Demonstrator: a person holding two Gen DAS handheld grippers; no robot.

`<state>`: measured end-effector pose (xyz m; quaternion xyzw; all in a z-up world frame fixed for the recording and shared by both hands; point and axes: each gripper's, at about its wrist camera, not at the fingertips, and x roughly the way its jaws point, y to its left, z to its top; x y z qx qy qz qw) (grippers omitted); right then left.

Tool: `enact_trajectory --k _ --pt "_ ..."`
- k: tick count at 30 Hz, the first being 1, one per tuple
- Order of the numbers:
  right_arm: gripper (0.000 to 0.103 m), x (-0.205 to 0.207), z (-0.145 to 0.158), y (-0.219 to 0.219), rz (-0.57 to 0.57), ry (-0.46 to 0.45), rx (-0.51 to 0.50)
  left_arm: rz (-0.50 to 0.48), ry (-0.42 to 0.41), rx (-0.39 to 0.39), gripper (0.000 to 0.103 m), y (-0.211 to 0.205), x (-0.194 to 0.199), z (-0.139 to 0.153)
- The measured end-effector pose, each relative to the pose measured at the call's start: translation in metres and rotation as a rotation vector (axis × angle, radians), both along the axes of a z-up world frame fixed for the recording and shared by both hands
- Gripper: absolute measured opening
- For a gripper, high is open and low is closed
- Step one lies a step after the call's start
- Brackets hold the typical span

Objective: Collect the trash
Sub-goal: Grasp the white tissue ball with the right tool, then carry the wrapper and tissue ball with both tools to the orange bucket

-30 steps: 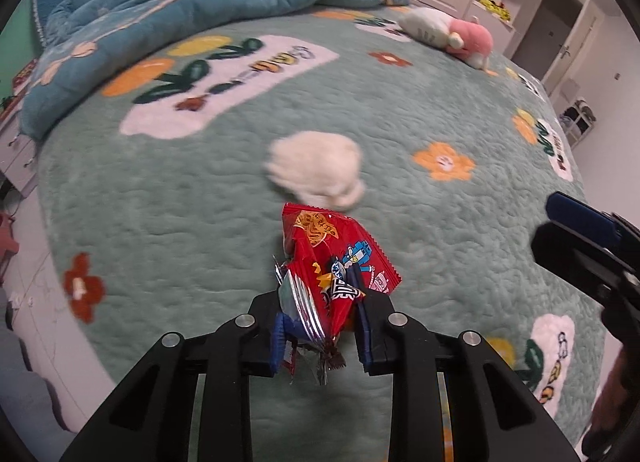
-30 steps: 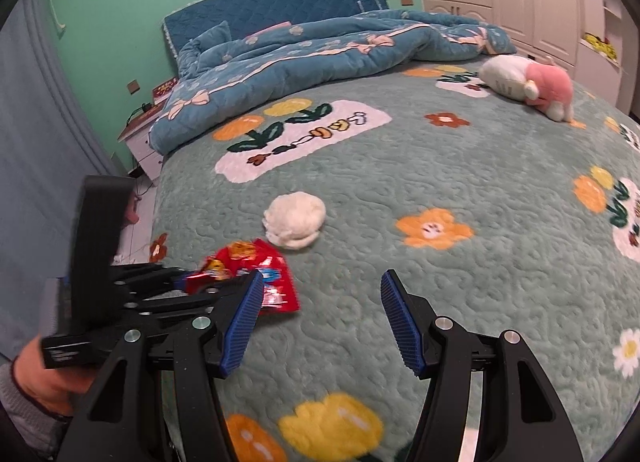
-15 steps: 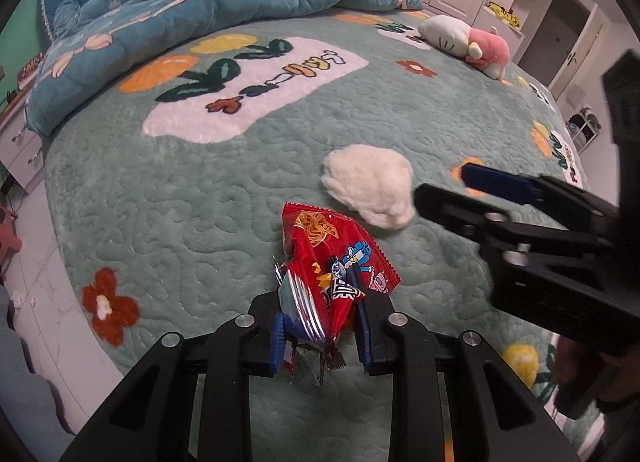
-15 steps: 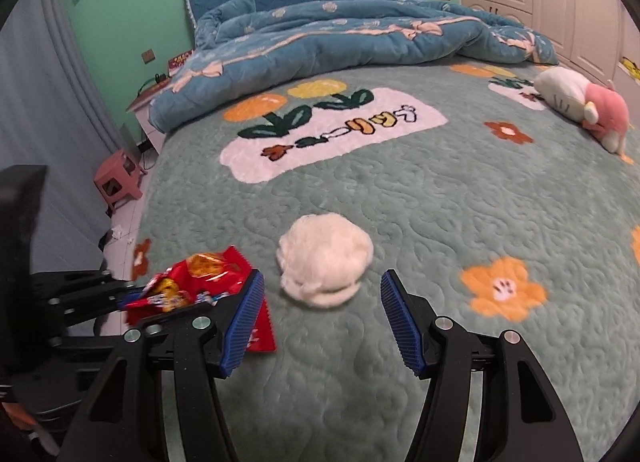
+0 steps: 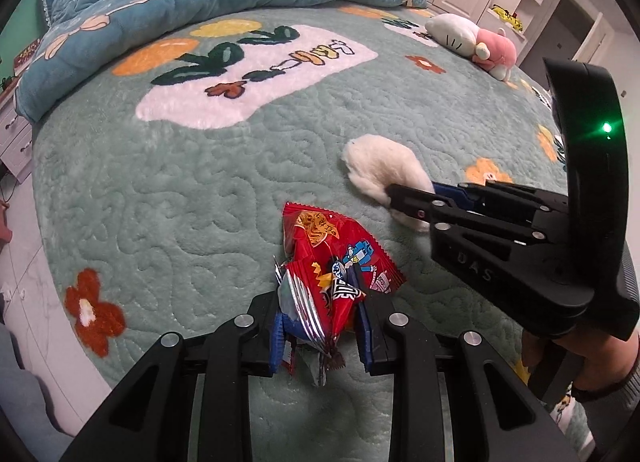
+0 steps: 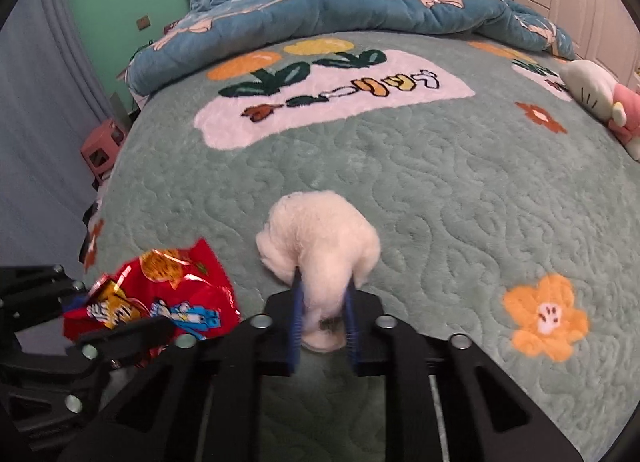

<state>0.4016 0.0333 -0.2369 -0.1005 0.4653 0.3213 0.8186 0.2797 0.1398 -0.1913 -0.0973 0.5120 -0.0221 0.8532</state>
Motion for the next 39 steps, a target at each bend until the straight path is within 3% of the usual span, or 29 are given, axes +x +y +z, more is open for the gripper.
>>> enact_trajectory --k 7,14,26,34,39 --pt "0.013 -0.031 0.043 -0.030 -0.034 -0.034 0.077 -0.013 -0.052 0.003 0.030 -0.010 -0.011 0.028" --pt "0.013 -0.087 0.099 -0.070 -0.062 -0.087 0.122 -0.054 -0.119 0.030 0.030 -0.038 -0.044 0.069" --pt "0.013 -0.174 0.152 -0.142 -0.170 -0.152 0.179 -0.171 -0.203 0.057 0.030 -0.102 -0.098 0.117" --pt "0.013 -0.222 0.179 -0.216 -0.313 -0.221 0.228 -0.326 -0.267 0.081 0.030 -0.171 -0.118 0.142" --pt "0.013 -0.252 0.187 -0.280 -0.439 -0.259 0.244 -0.456 -0.284 0.055 0.030 -0.230 -0.123 0.149"
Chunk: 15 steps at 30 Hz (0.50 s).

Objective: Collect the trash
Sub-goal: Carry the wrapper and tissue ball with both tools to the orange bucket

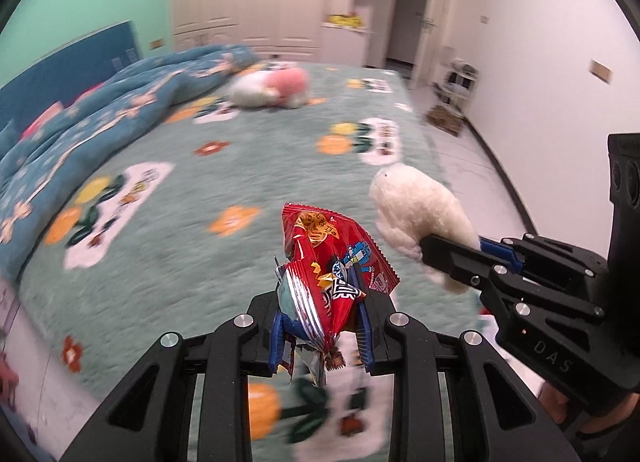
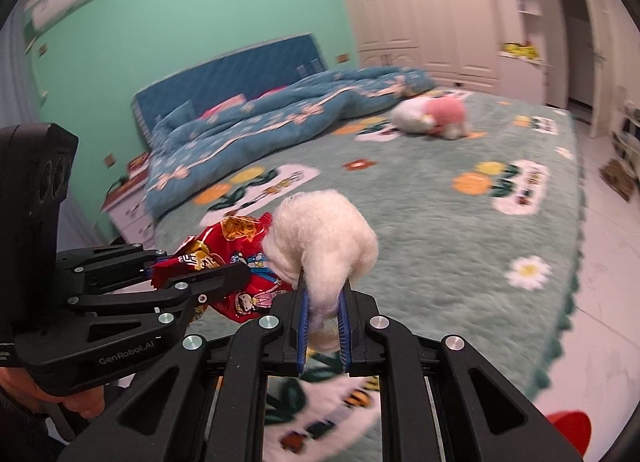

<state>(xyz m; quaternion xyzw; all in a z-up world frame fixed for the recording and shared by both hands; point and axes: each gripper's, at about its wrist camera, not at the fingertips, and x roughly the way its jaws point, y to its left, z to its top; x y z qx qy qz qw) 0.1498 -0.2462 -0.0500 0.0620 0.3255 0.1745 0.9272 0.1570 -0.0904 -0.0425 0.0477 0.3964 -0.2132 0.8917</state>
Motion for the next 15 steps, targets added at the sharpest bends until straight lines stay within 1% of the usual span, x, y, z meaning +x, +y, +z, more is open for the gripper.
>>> enact_trajectory --k 3,5,8,11,15 --pt "0.013 -0.017 0.002 -0.042 -0.084 -0.011 0.014 -0.089 -0.011 0.014 0.030 -0.044 -0.003 0.001" --pt "0.013 -0.029 0.003 -0.073 -0.149 -0.021 0.019 -0.135 -0.009 0.012 0.030 -0.065 -0.005 0.001" --pt "0.013 -0.045 0.002 -0.115 -0.236 -0.028 0.030 -0.228 -0.010 0.029 0.030 -0.111 -0.007 0.001" --pt "0.013 -0.058 -0.001 -0.150 -0.313 -0.026 0.043 -0.311 -0.012 0.045 0.030 -0.152 -0.011 -0.001" --pt "0.013 -0.084 -0.010 -0.208 -0.436 -0.016 0.058 -0.409 -0.004 0.057 0.030 -0.202 -0.019 -0.006"
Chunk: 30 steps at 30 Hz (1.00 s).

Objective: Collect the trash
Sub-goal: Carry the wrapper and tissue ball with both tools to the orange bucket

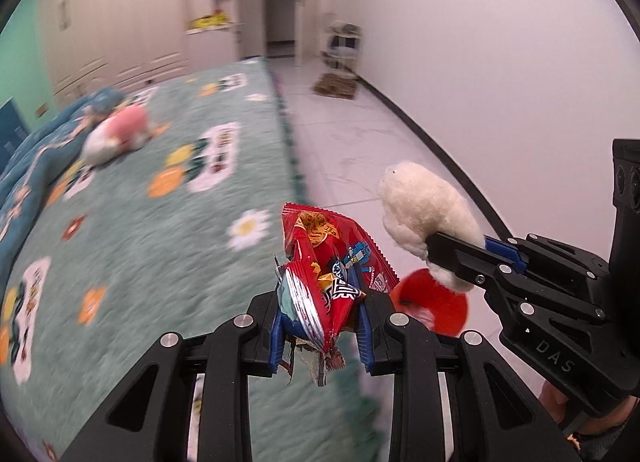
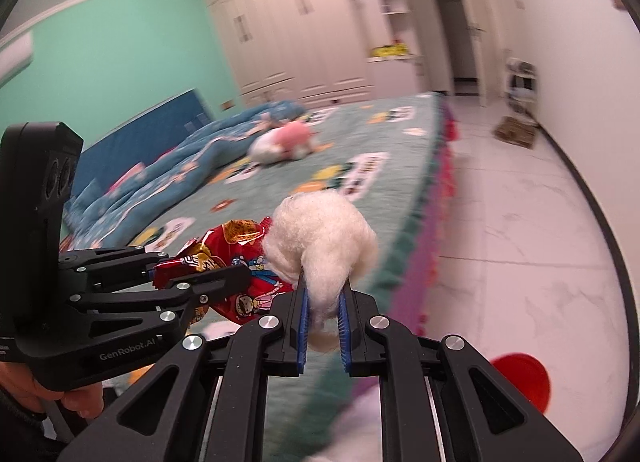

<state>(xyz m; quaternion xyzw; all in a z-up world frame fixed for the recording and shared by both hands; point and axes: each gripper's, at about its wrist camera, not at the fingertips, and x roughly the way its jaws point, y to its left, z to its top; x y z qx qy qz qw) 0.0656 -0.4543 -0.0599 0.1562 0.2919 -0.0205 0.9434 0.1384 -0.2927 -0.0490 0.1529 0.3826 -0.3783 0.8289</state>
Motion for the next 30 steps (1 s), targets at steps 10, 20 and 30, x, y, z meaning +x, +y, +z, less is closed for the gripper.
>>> enact_trajectory --k 10,20,30 --pt "0.013 -0.057 -0.033 -0.113 -0.232 0.060 0.027 -0.219 0.056 0.029 0.030 -0.121 -0.025 -0.029" --pt "0.013 -0.093 -0.099 -0.195 -0.379 0.179 0.076 -0.342 0.163 0.074 0.030 -0.204 -0.037 -0.088" --pt "0.013 -0.094 -0.177 -0.229 -0.468 0.311 0.143 -0.337 0.311 0.175 0.030 -0.249 -0.028 -0.160"
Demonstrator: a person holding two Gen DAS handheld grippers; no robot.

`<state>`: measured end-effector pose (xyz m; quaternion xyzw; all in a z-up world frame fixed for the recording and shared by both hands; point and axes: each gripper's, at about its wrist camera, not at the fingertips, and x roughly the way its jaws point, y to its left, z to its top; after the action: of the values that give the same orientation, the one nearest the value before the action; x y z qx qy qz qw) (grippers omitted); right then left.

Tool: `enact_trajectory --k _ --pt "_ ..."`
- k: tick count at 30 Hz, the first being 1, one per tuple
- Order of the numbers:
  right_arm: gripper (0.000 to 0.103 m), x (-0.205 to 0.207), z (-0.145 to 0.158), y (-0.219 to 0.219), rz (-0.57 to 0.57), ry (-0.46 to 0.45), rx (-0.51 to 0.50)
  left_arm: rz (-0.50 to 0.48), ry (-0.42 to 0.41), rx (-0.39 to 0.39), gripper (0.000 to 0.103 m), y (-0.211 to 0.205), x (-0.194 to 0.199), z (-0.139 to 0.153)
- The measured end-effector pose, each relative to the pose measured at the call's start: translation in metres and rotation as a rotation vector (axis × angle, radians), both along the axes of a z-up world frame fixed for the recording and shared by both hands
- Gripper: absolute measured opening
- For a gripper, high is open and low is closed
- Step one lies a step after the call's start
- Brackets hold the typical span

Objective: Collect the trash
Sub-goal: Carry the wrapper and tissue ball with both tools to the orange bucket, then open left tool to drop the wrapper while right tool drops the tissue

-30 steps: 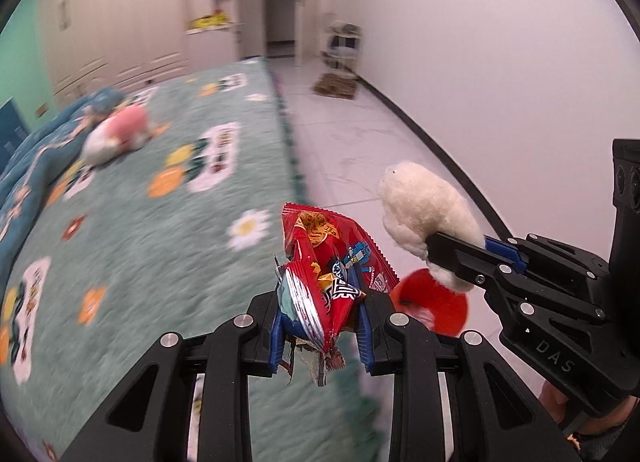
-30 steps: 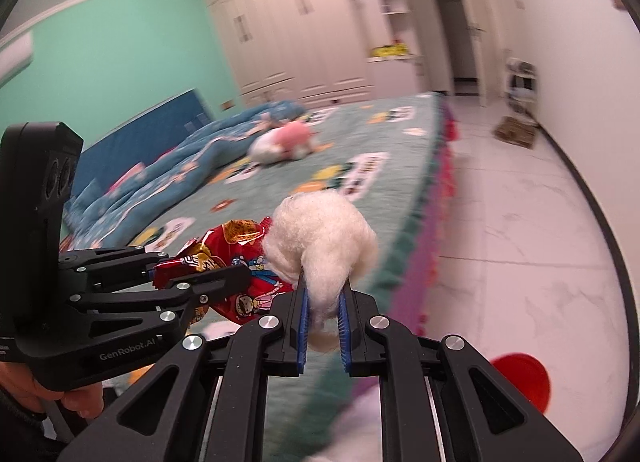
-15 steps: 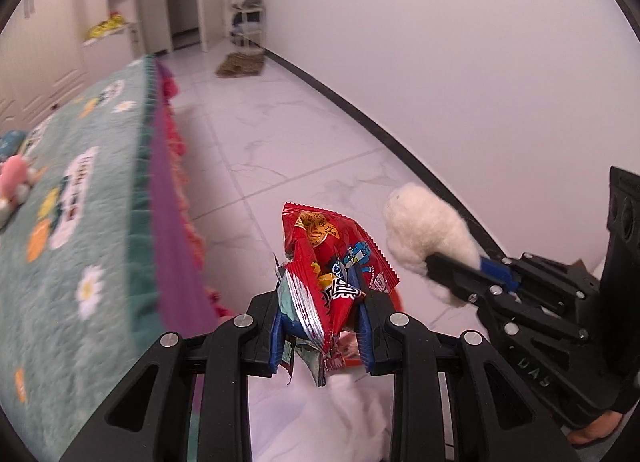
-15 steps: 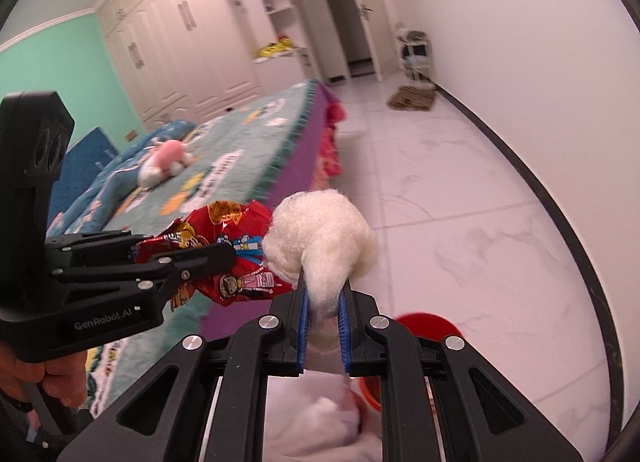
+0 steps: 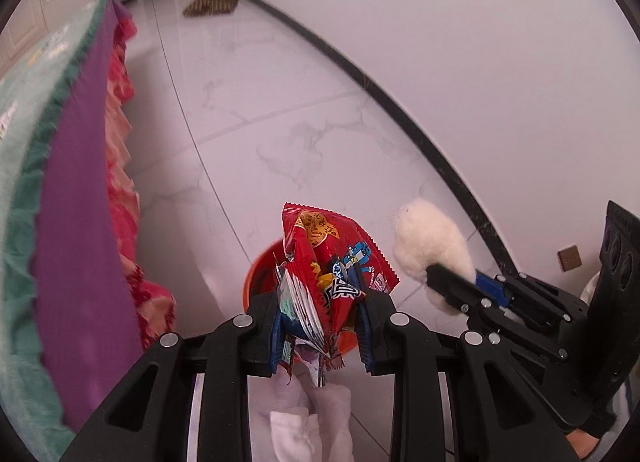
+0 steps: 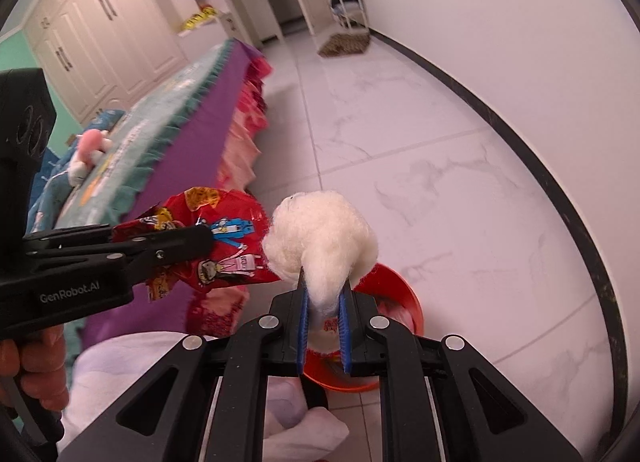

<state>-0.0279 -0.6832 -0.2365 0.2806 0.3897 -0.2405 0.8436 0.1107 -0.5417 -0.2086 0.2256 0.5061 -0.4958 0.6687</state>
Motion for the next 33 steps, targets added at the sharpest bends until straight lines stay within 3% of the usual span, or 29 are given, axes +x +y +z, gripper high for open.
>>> enact_trajectory --k 8,12,14,18,20,26,33 --pt "0.016 0.014 -0.049 -0.007 -0.016 0.072 0.048 -0.007 0.042 0.078 0.037 -0.017 -0.001 -0.039" --pt "0.016 0.015 -0.066 -0.015 -0.040 0.070 0.091 -0.027 0.040 0.095 0.047 -0.025 -0.005 -0.048" --pt "0.016 0.017 -0.069 -0.016 -0.042 0.077 0.084 -0.036 0.043 0.105 0.059 -0.028 -0.005 -0.053" --pt "0.016 0.018 -0.075 -0.022 -0.049 0.091 0.087 -0.043 0.046 0.113 0.064 -0.030 -0.005 -0.060" --pt "0.016 0.017 -0.078 -0.024 -0.057 0.096 0.090 -0.034 0.037 0.124 0.074 -0.030 -0.005 -0.062" --pt "0.017 0.025 -0.082 -0.025 -0.052 0.099 0.097 -0.045 0.026 0.140 0.074 -0.028 -0.003 -0.066" --pt "0.027 0.034 -0.086 -0.022 -0.030 0.111 0.099 0.022 -0.001 0.126 0.074 -0.018 0.011 -0.054"
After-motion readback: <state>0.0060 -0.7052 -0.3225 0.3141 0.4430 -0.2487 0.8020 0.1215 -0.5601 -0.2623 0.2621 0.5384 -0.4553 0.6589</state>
